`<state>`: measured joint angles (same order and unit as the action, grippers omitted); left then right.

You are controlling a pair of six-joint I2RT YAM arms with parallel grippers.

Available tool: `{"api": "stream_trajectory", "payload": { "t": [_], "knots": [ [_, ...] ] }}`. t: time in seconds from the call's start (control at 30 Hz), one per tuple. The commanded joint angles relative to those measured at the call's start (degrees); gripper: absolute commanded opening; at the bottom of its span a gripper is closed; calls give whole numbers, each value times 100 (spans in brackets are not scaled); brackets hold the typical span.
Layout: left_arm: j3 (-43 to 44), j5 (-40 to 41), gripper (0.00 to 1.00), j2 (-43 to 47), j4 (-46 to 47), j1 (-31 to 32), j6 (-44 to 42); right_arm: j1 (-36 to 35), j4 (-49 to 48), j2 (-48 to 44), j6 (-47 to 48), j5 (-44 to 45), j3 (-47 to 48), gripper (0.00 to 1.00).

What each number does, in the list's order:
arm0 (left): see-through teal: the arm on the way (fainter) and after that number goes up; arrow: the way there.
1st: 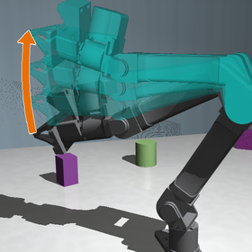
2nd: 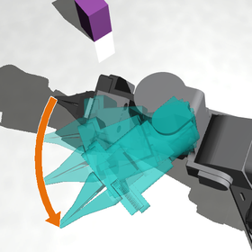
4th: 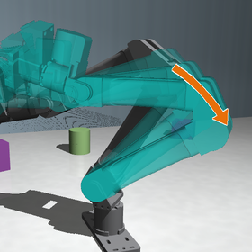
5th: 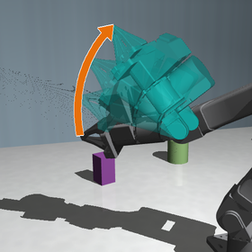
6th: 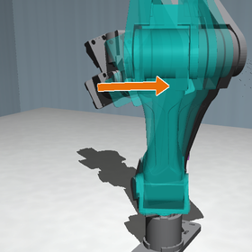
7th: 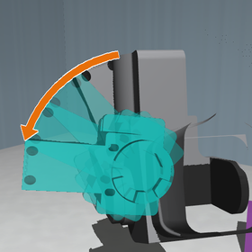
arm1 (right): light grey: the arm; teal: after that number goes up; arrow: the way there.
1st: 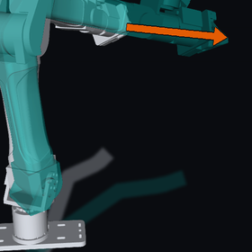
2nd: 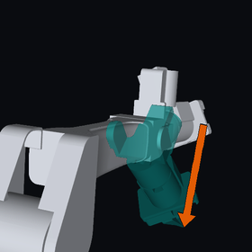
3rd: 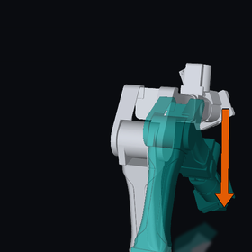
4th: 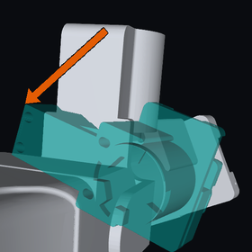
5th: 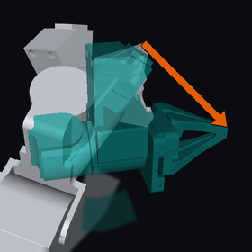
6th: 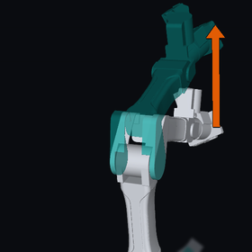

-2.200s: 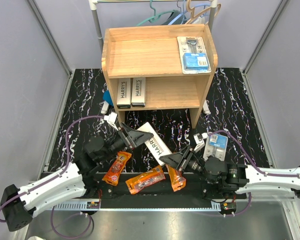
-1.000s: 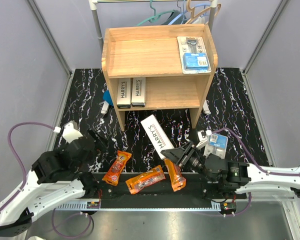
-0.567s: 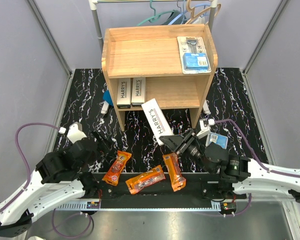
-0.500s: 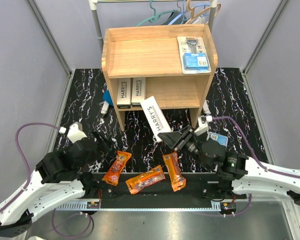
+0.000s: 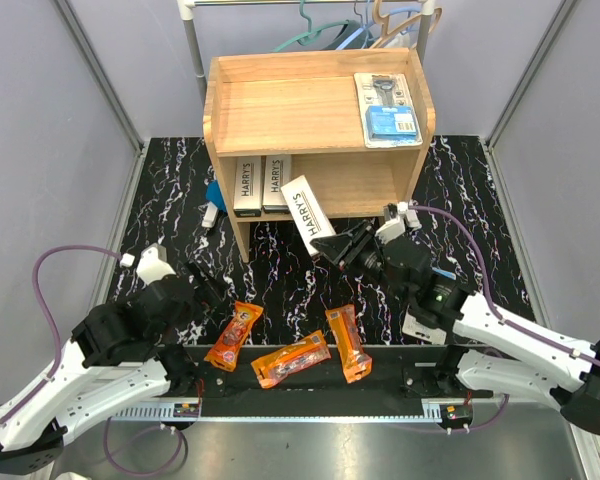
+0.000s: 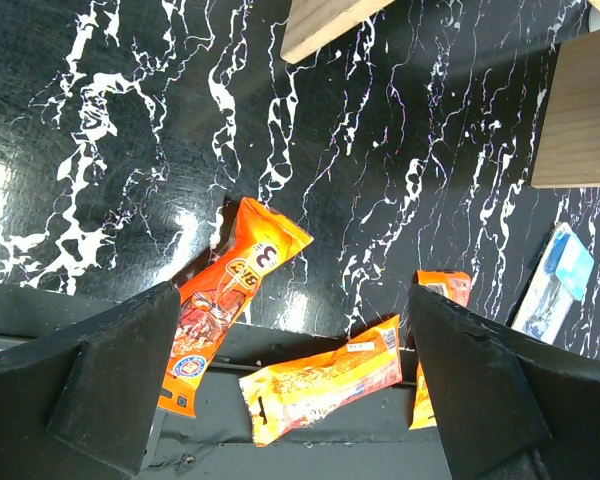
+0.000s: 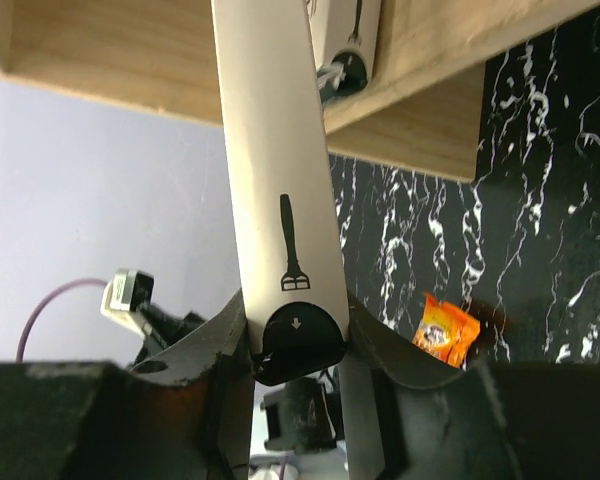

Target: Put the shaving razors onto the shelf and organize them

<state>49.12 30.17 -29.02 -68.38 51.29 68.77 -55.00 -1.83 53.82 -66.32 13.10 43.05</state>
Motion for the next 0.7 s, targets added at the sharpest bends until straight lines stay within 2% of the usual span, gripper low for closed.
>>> {"api": "stream_trajectory", "payload": {
  "t": [0.0,0.17,0.37,0.67],
  "knots": [
    [54,-73,99,-8,273,4,-101,288,-792,355,-65,-335,441,13],
    [10,-152,99,27,290,4,-75,604,-1109,752,-109,-300,582,12],
    [-61,-196,99,133,316,4,-31,850,-1109,1060,-249,69,775,12],
    [-61,-196,99,186,308,4,-31,1123,-978,1754,-372,78,1311,12]
  ]
}}
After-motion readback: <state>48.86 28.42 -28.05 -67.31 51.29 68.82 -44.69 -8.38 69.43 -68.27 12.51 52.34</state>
